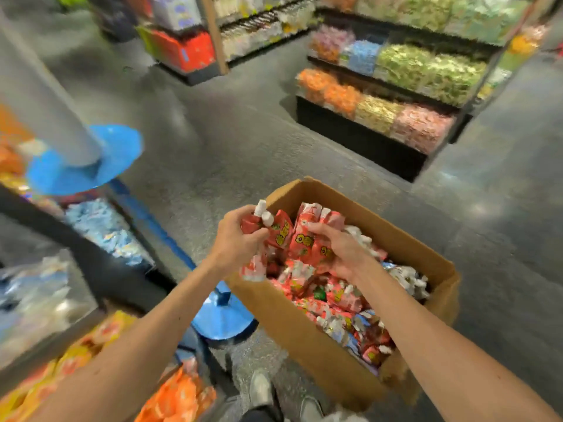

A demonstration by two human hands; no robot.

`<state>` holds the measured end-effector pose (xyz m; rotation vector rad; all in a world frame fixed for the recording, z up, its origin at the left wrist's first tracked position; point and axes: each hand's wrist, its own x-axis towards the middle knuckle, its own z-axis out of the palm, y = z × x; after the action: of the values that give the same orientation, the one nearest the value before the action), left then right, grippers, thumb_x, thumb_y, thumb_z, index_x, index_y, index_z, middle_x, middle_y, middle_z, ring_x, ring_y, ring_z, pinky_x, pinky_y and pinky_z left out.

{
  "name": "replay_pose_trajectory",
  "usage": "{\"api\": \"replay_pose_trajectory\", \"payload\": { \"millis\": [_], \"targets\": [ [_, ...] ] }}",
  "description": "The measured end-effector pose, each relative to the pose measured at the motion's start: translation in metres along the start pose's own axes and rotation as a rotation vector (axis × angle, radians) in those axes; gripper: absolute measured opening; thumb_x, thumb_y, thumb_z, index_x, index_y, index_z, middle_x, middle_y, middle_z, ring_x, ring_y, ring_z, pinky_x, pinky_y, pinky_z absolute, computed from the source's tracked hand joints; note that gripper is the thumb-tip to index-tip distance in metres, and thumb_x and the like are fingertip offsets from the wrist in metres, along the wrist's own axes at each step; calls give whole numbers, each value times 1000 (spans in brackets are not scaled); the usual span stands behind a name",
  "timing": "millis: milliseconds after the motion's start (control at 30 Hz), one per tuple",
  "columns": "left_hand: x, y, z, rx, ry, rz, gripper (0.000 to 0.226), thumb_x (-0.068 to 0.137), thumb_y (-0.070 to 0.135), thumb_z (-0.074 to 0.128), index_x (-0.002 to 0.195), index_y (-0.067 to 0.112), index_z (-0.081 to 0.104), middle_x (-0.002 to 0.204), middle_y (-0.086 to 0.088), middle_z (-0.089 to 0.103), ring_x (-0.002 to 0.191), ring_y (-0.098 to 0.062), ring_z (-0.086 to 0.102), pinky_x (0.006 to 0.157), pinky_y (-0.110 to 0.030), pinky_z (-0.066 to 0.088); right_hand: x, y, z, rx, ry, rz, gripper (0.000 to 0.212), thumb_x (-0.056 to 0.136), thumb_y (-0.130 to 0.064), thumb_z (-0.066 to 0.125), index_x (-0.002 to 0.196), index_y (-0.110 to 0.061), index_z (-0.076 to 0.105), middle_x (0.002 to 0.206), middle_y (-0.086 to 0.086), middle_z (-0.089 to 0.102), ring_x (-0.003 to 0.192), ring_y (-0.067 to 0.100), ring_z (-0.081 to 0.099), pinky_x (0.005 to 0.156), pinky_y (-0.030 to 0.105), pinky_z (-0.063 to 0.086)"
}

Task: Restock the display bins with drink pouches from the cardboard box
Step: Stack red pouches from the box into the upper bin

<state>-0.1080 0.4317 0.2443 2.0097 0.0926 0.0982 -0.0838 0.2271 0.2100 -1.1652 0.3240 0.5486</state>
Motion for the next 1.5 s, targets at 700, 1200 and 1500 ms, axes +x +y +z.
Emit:
{"api": "replay_pose_trajectory", "payload": {
  "millis": [700, 1200, 1500],
  "targets": [
    [-513, -51, -439, -111, 987, -261, 29, 78, -14, 65, 71, 14, 62, 56, 9, 59, 47, -3, 50, 47, -18, 42, -268, 260, 516, -469, -1324, 262, 12, 69, -5, 73, 80, -10, 72, 72, 8, 69, 60, 16, 67, 64, 30, 57],
    [-671, -95, -599, -587, 1761, -222, 43, 76, 58, 76, 79, 17, 64, 69, 4, 67, 64, -14, 64, 59, -25, 51, -436, 406, 721, -377, -1372, 467, 36, 81, -23, 65, 114, -10, 71, 116, 17, 70, 109, 33, 66, 108, 52, 43],
    [-671, -115, -707, -285, 1605, -295, 64, 69, 76, 67, 74, 13, 67, 72, -2, 70, 71, -18, 66, 79, -40, 57, -443, 444, 842, -410, -1230, 95, 35, 80, -18, 77, 112, -6, 71, 104, 19, 74, 96, 38, 72, 91, 59, 54]
  ]
}}
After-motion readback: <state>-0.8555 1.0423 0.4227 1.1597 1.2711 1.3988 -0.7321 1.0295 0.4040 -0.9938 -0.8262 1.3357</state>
